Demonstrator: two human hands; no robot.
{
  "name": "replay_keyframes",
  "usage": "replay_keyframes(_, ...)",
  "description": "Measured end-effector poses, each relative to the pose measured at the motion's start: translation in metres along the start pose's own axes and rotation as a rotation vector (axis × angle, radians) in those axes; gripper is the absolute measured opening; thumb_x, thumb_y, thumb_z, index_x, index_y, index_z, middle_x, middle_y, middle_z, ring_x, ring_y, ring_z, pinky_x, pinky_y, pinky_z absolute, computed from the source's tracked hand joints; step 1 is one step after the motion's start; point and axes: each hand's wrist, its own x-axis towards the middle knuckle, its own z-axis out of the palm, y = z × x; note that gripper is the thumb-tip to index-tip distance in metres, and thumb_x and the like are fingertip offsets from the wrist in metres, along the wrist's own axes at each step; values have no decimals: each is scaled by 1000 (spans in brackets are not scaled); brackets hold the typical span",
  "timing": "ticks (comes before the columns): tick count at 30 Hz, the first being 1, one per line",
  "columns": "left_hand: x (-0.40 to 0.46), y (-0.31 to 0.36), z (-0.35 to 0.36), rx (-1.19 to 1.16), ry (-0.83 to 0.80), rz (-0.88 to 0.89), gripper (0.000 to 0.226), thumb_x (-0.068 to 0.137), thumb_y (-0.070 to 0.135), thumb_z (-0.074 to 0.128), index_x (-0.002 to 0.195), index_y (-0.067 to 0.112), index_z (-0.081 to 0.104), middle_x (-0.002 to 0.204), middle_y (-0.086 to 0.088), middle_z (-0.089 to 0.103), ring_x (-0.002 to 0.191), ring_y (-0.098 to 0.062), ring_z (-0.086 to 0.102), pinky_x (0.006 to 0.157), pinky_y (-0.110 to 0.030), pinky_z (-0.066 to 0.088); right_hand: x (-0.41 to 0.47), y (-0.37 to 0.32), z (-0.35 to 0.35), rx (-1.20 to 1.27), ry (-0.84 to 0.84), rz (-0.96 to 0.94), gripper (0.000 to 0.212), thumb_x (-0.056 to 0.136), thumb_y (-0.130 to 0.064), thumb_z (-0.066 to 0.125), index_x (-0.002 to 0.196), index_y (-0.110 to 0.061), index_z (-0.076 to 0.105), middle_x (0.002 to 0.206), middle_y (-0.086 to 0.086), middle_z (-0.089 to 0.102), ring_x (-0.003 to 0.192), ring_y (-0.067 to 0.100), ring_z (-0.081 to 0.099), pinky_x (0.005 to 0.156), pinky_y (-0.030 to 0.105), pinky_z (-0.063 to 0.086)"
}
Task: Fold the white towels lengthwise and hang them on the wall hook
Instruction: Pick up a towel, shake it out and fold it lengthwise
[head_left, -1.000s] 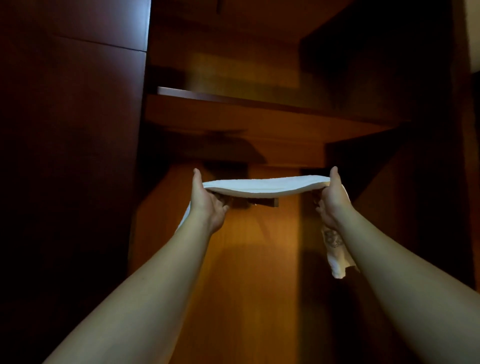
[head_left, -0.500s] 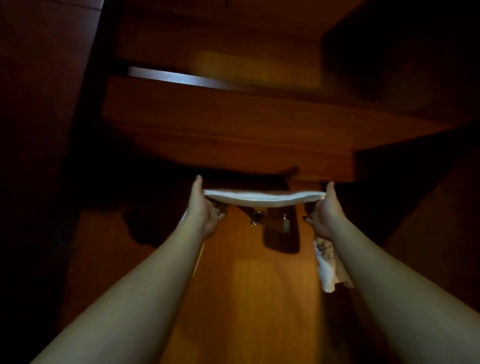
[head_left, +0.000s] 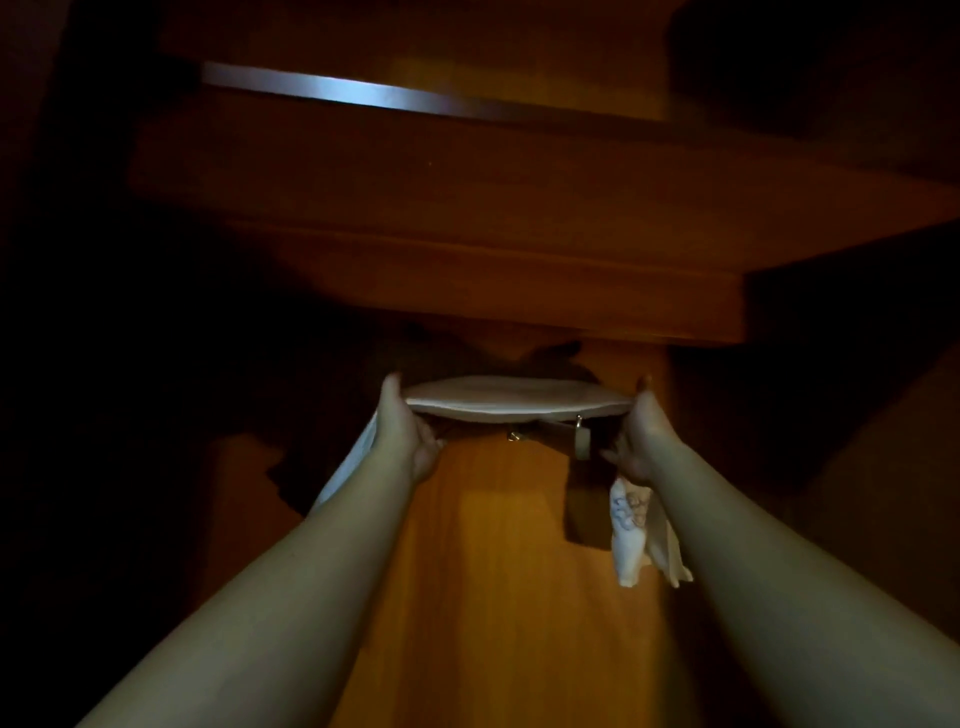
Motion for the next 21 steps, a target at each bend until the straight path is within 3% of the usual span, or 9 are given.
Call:
replay_keyframes(2,-3,-12,-3,1,59,-43,68,99,58,37,151,14,40,152,-13,46,142,-32,41,120,-54,23,0,12,-7,-17,60,23,78,98,-71,22,156,-21,33,157,11,41,146,31,36,115,51,28)
replay_keyframes(4,-8,-23,-8,-13,123,-85,66,101,55,37,152,12,38,153,-15,44,142,-34,39,116,-53,29,-1,24,-13,-33,81,51,74,99,-68,24,153,-20,39,153,12,47,142,31,41,113,50,30)
replay_keyframes(10,-36,-63,-29,-49,188,-237,55,106,45,32,141,5,45,122,-24,66,106,-39,64,80,-44,52,-20,56,-27,8,128,209,46,103,-38,46,138,-9,49,134,22,57,115,35,58,92,49,45)
replay_keyframes(12,-45,-78,-33,-24,186,-286,53,106,40,30,139,2,46,112,-23,71,99,-36,66,69,-39,52,-29,70,-27,58,160,259,33,104,-31,46,120,-5,55,116,21,68,95,29,68,83,43,52)
replay_keyframes(13,-49,-85,-34,-12,181,-305,53,106,40,30,138,0,47,106,-23,73,97,-36,67,67,-38,53,-32,76,-27,63,171,274,29,104,-29,45,107,-4,58,97,18,73,75,24,71,69,35,56)
replay_keyframes(15,-56,-99,-33,12,166,-349,55,107,40,29,133,-3,49,94,-22,75,95,-36,68,67,-37,54,-37,89,-24,39,174,318,30,101,-27,43,86,-6,57,59,11,67,39,18,56,42,20,44)
replay_keyframes(16,-60,-106,-31,30,157,-379,56,107,40,28,130,-5,52,91,-22,76,94,-36,68,67,-37,55,-40,95,-21,10,156,344,31,99,-27,42,80,-7,57,52,10,61,36,19,49,42,19,38)
replay_keyframes(18,-66,-117,-28,85,115,-459,60,107,42,26,123,-6,59,90,-21,76,88,-36,69,64,-37,57,-46,105,-14,-88,101,409,36,96,-29,41,72,-7,57,51,9,59,38,21,48,47,23,37)
replay_keyframes(21,-73,-127,-27,226,-17,-596,70,107,46,23,112,-11,63,93,-22,75,72,-33,73,53,-32,58,-52,112,-7,-271,42,483,47,97,-39,38,68,-8,59,54,7,65,30,15,48,41,20,38)
